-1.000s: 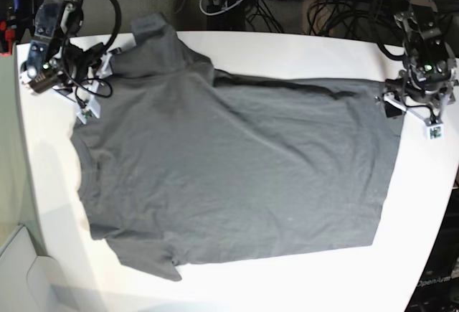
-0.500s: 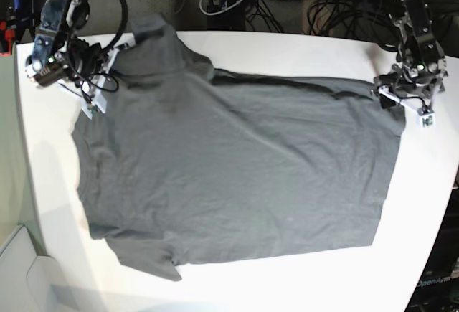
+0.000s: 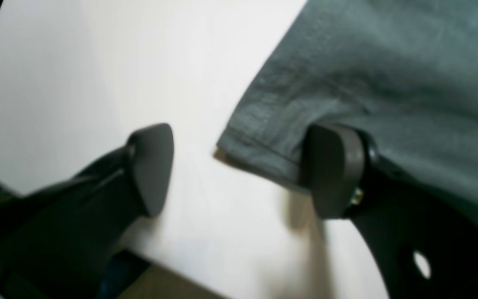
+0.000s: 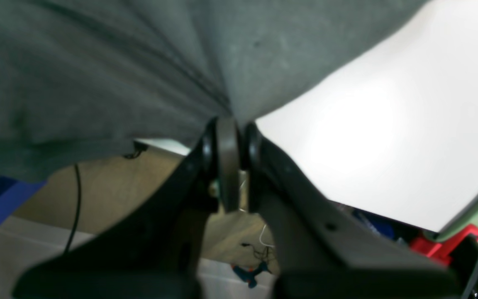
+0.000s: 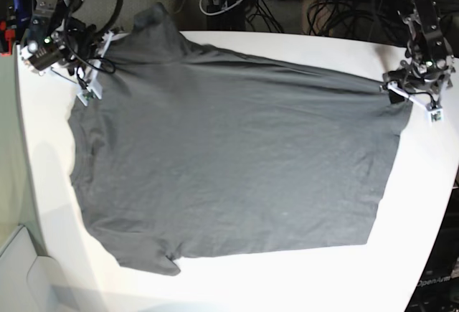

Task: Layout the t-shirt on the table in an organized manner, then fold the t-shirt properly
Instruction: 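Pull the shirt edges apart with both grippers to stretch it flat, then release the left gripper and move it onto the shirt's middle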

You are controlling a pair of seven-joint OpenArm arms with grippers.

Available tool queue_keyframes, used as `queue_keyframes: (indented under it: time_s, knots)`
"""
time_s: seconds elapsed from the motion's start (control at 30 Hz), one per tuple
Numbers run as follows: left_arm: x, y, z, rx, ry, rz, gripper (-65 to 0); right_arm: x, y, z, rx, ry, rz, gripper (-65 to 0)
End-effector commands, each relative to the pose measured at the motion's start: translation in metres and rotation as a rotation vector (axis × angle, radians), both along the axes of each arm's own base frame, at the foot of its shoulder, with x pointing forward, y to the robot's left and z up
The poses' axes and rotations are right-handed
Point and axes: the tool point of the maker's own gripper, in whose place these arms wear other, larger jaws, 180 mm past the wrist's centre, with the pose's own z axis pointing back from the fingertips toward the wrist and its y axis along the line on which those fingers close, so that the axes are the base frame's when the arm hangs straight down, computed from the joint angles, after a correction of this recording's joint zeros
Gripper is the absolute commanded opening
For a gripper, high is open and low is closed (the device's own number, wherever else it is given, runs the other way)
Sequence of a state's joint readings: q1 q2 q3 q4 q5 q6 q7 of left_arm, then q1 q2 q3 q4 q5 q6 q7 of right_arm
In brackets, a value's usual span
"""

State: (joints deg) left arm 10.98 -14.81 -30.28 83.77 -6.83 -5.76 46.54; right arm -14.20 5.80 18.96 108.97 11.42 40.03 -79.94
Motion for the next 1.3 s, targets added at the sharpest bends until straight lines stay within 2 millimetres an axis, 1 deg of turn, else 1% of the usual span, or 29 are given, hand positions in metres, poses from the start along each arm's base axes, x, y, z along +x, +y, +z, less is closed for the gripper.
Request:
queue_keyframes:
  time_s: [0.0,0.1,0.2,0.23,0.3,0.37,0.5,0.6,0.77,0.83,0.93,1.03,1.07,1.13,1.23,1.27]
  knots:
    - [-0.032,0.005,-0.012,0.020,0.137,0.009,-15.8,0.010,-0.006,0.009,-0.020,-0.033,0.001,-65.0]
    - [-0.044,0.003,-0.008,0.030,0.163,-0.002,-15.8,0.013,-0.012,0.010,-0.055,-0.032,-0.006,-65.0]
    - [-0.062,-0.002,-0.009,0.025,0.219,-0.008,-15.8,0.010,-0.021,0.010,-0.110,-0.016,-0.016,-65.0]
    - [-0.066,-0.003,-0.007,0.029,0.224,-0.012,-15.8,0.014,-0.024,0.012,-0.125,-0.021,-0.019,-65.0]
    - [-0.070,-0.004,-0.004,0.036,0.218,-0.019,-15.8,0.014,-0.028,0.013,-0.144,-0.018,-0.023,-65.0]
    - [-0.070,-0.005,0.001,0.046,0.207,-0.026,-15.8,0.014,-0.029,0.014,-0.150,-0.019,-0.023,-65.0]
    - [-0.062,-0.004,0.011,0.067,0.183,-0.037,-15.7,0.016,-0.029,0.015,-0.147,-0.025,-0.023,-64.9]
    - [-0.058,-0.005,0.018,0.075,0.164,-0.044,-15.5,0.016,-0.028,0.016,-0.146,-0.029,-0.022,-59.6]
    - [-0.059,-0.005,0.020,0.082,0.161,-0.049,-15.4,0.013,-0.029,0.015,-0.148,-0.024,-0.023,-45.2]
    - [-0.059,-0.005,0.020,0.082,0.161,-0.049,-15.4,0.011,-0.036,0.016,-0.154,-0.023,-0.050,-40.6]
    - [-0.059,-0.005,0.020,0.082,0.161,-0.049,-15.4,0.009,-0.047,0.019,-0.163,-0.030,-0.088,-37.6]
    - [-0.054,-0.007,0.028,0.089,0.136,-0.060,-15.3,0.008,-0.058,0.023,-0.174,-0.039,-0.128,-37.5]
    - [-0.053,-0.008,0.031,0.093,0.129,-0.063,-14.9,0.007,-0.061,0.024,-0.177,-0.041,-0.139,-37.4]
    - [-0.049,-0.010,0.040,0.104,0.105,-0.075,-11.1,0.009,-0.065,0.026,-0.189,-0.044,-0.132,-37.3]
    - [-0.041,-0.014,0.053,0.121,0.064,-0.091,-2.1,0.022,-0.061,0.032,-0.186,-0.076,-0.118,-37.3]
    - [-0.040,-0.015,0.058,0.128,0.051,-0.097,0.0,0.031,-0.058,0.037,-0.185,-0.100,-0.108,-37.3]
